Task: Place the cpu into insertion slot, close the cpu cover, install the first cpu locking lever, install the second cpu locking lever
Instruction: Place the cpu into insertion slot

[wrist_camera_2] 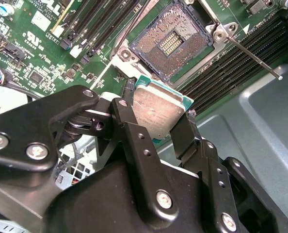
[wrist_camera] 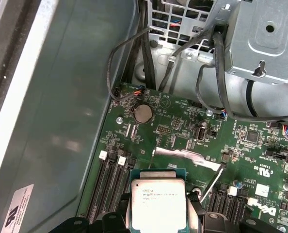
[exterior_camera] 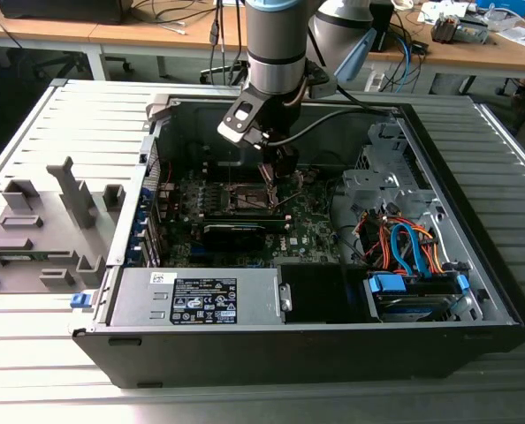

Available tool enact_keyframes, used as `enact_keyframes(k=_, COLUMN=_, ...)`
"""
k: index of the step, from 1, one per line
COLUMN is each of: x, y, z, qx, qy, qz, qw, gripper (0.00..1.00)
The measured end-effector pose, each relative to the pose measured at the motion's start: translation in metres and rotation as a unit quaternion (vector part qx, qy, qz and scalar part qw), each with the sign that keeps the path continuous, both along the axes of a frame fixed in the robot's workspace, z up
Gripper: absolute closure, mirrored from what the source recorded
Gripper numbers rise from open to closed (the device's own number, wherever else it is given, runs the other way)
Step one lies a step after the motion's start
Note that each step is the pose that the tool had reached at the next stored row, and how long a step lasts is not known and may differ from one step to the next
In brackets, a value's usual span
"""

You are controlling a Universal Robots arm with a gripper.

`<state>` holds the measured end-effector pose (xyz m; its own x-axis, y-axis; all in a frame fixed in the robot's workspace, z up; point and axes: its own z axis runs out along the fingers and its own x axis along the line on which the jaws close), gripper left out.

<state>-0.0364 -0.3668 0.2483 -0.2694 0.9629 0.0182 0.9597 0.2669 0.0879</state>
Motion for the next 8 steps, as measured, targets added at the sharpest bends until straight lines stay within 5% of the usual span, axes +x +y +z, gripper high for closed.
enact_keyframes(k=8, x=0.0000, y=0.0000, z=0.0000, qx=0.0000, qy=0.0000, qz=-0.013, qw=0.9999, gripper=0.46)
